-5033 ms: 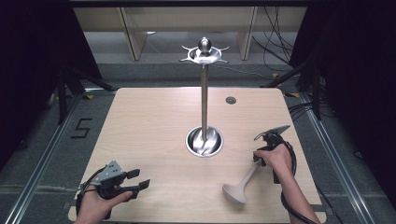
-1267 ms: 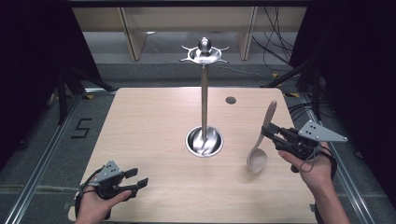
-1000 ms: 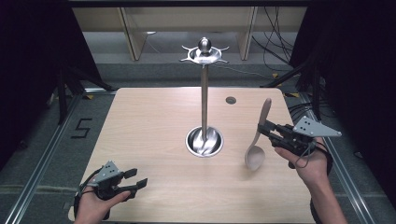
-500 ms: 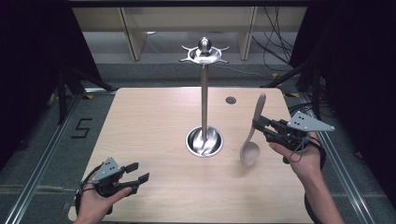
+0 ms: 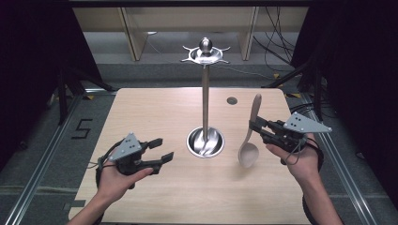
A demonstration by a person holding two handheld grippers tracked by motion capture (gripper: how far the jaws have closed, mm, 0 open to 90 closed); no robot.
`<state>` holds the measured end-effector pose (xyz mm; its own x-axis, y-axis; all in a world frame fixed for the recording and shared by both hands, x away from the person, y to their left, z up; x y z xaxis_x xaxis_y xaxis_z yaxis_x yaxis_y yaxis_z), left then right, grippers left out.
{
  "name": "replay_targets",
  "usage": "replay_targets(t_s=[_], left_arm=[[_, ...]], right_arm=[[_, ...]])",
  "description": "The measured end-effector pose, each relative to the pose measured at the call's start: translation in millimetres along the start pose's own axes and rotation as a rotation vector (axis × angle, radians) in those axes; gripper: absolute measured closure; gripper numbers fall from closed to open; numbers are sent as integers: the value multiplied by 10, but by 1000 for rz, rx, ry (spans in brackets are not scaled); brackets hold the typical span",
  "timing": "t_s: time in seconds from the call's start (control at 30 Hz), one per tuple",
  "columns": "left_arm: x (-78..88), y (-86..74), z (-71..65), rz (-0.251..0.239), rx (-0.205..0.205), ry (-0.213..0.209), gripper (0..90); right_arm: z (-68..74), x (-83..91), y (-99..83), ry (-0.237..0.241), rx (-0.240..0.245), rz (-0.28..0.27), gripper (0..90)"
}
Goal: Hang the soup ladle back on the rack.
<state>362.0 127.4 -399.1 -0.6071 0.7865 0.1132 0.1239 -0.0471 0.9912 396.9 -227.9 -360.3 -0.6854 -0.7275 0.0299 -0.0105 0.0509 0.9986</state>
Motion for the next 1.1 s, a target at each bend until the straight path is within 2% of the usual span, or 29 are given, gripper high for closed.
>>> replay_targets(t_s=[0.03,0.07,0.1,0.13,0.17,0.23,0.3,0.33,0.37,0.43,0.53,0.57,0.67,0.77,0.8,0.9,0.93,1.0,1.1], left_arm=[[-65,30,-23,-2,-3,-15,390],[-126,61,-46,-5,-6,-23,397],[-182,96,-69,-11,-12,-33,403],[-225,142,-78,-17,-37,-29,410],[-268,185,-103,-22,-38,-39,416],[-343,276,-144,-36,-43,-56,438],[-412,362,-181,-41,-66,-74,460],[-447,401,-205,-46,-71,-80,469],[-484,440,-228,-51,-80,-88,475],[-553,509,-278,-64,-86,-99,484],[-660,594,-352,-88,-89,-114,494],[-692,620,-375,-94,-94,-121,498],[-778,687,-449,-114,-105,-135,516],[-860,742,-519,-122,-111,-147,522],[-892,758,-541,-124,-110,-153,523],[-974,795,-601,-124,-111,-161,525],[-1001,801,-620,-120,-114,-163,526],[-1062,810,-658,-115,-115,-168,525],[-1149,816,-710,-110,-105,-171,520]], right_arm=[[4,-7,2,6,14,-2,739],[29,-14,-6,8,-4,7,739],[19,-27,-3,9,24,-3,739],[27,-41,-6,17,28,-5,739],[55,-39,-16,11,1,3,739],[71,-53,-28,22,-2,9,739],[61,-69,-32,14,27,3,738],[80,-77,-41,23,9,5,739],[67,-82,-38,15,34,2,739],[103,-86,-46,25,3,7,739],[117,-93,-42,30,6,3,738],[106,-90,-37,11,30,0,739],[125,-95,-39,24,32,10,739],[154,-98,-38,24,14,12,738],[136,-103,-32,27,40,11,738],[145,-111,-31,15,38,6,738],[159,-108,-36,19,20,14,739],[154,-113,-33,18,39,15,739],[183,-137,-41,25,26,11,738]])
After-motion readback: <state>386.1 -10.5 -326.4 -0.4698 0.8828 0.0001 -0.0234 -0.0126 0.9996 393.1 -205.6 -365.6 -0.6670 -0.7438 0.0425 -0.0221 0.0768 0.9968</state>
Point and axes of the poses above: each handheld gripper's, and its own axes: x roughly backward along the jaws, y roughly out of its top, z roughly to its left, the point moved 4 cm from there along -x, roughly forward along the jaws, and after that the axes turned 9 degrees about -z, right-handed, at the moved point
